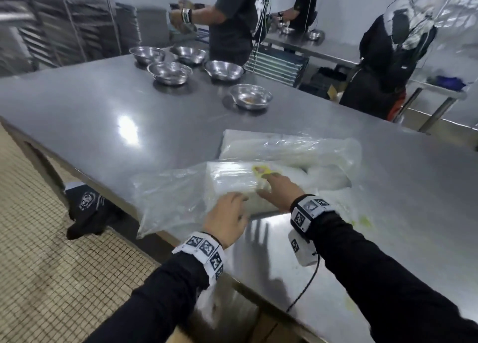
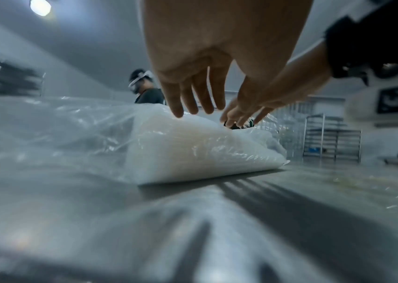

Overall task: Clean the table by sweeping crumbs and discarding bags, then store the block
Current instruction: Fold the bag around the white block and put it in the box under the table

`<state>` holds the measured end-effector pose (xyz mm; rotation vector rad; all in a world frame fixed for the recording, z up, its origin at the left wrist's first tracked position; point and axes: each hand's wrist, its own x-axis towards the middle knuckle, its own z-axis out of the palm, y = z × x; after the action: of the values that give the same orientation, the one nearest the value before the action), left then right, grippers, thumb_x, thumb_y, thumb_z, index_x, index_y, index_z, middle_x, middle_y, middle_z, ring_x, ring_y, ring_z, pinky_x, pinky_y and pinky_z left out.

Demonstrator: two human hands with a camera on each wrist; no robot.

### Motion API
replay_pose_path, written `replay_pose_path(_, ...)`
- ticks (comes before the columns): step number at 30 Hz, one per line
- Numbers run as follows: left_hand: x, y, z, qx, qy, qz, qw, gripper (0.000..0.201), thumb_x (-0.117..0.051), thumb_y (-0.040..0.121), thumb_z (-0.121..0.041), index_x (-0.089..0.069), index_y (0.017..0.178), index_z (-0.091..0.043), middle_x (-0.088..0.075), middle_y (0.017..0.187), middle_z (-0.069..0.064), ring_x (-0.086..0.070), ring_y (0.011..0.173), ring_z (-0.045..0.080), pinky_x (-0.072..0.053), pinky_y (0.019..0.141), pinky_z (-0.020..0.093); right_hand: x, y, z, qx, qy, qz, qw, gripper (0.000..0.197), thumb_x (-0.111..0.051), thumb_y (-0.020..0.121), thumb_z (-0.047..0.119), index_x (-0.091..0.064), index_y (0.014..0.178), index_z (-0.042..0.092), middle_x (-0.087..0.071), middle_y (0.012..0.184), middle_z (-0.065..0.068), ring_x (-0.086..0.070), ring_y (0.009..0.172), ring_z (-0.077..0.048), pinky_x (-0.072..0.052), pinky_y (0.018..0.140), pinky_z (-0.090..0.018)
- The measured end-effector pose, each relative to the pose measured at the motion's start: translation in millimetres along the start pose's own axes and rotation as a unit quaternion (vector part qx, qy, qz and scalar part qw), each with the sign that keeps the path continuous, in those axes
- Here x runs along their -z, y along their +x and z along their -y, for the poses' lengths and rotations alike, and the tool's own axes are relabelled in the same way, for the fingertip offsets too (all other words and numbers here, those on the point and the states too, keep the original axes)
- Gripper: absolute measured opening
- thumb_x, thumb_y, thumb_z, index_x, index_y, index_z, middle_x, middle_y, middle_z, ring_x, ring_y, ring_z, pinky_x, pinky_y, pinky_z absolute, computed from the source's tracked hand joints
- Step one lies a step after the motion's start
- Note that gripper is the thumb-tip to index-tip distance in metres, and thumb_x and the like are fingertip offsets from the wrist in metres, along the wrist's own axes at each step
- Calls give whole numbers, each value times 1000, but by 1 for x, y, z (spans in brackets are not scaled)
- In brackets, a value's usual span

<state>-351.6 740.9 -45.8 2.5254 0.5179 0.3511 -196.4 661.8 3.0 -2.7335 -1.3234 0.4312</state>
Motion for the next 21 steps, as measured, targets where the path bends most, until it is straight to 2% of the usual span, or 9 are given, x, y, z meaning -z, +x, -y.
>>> replay_pose_path(2,0,18,3,-11,67,-5,998,58,-56,86,-25,-39,140,-13,-35,147,8,-29,138,25,-24,114,34,5,29,-9,19,4,9,1000,57,-47,94,42,-32,145,21,-34,150,-8,-39,133,-28,-35,107,-42)
replay_pose_path(5,-3,38,5,36,198,65,977,80,-50,88,-47,-7,150,-19,-3,159,2,-1,147,23,-4,117,45,8,66,-17,27,22,47,998,58,-48,94,43,-34,142,15,-31,151,-9,-37,135,-29,-32,109,-40)
replay_pose_path(8,-10,49,11,63,250,128,958,91,-46,87,-56,9,150,-20,11,159,0,9,146,24,4,115,51,10,91,-24,31,10,73,997,68,-50,90,52,-28,147,22,-25,155,-4,-28,140,-26,-24,113,-38)
replay_pose_path(12,-15,54,28,61,265,143,952,86,-40,90,-56,13,149,-22,14,159,-3,10,146,21,4,116,49,9,104,-29,30,-39,96,994,75,-47,86,63,-24,148,27,-19,157,-4,-17,144,-28,-18,115,-42)
replay_pose_path(16,-4,57,47,68,251,145,954,82,-43,89,-53,9,149,-30,12,158,-8,8,147,17,1,116,50,0,106,-20,21,-52,108,993,76,-40,87,65,-25,148,20,-22,155,-10,-18,143,-33,-18,115,-44)
replay_pose_path(21,36,60,81,55,265,188,944,79,-47,92,-38,8,148,-33,15,158,-7,8,147,18,-4,117,46,-12,95,2,-6,-32,121,992,77,-39,88,65,-30,142,11,-27,149,-13,-21,140,-33,-22,114,-47)
